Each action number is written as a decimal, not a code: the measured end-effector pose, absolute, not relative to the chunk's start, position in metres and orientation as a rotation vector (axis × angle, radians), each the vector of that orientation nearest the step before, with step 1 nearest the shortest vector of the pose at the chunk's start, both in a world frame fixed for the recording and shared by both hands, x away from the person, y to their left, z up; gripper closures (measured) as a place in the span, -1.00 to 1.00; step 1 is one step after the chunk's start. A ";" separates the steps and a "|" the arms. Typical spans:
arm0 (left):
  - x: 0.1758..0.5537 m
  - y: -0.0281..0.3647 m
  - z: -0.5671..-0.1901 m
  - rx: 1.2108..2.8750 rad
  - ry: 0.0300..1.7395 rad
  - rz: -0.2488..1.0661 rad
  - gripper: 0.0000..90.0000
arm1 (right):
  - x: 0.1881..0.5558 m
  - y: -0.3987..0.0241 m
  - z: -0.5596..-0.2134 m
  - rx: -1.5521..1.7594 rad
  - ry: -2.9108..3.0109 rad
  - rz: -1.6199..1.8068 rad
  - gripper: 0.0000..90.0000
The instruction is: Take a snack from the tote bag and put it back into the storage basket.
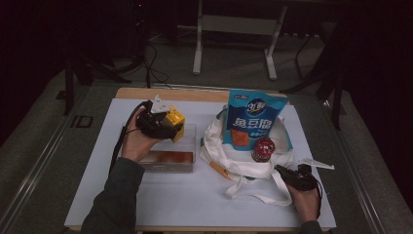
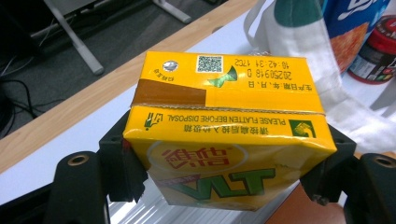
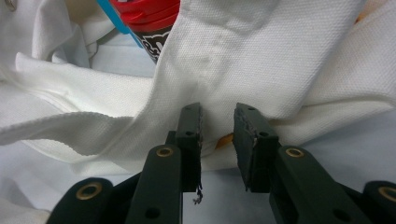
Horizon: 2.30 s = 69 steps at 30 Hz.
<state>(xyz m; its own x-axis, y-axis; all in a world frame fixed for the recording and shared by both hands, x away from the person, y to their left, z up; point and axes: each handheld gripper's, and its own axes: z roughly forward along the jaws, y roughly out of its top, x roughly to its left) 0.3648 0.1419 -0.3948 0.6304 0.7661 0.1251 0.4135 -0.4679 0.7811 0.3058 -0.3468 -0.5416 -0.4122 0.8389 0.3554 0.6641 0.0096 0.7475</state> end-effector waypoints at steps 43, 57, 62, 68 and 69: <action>0.362 0.192 -0.425 2.080 1.083 0.621 -0.36 | 0.306 -0.347 -0.542 1.579 2.086 1.360 0.59; 0.360 0.211 -0.438 2.043 1.173 0.622 -0.36 | 0.306 -0.347 -0.542 1.582 2.085 1.361 0.59; 0.361 0.215 -0.441 2.040 1.190 0.624 -0.36 | 0.306 -0.347 -0.542 1.582 2.086 1.360 0.59; 0.359 0.219 -0.442 2.037 1.196 0.635 -0.36 | 0.306 -0.347 -0.542 1.584 2.085 1.361 0.59; 0.358 0.220 -0.442 2.034 1.198 0.635 -0.36 | 0.306 -0.347 -0.542 1.584 2.085 1.362 0.59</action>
<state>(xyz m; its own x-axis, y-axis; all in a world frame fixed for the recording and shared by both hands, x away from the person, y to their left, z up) 0.3585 0.2203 -0.4423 0.4565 0.8872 0.0674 0.5536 -0.3425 0.7591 0.3057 -0.3467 -0.5416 -0.4108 0.8388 0.3572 0.6642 0.0069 0.7476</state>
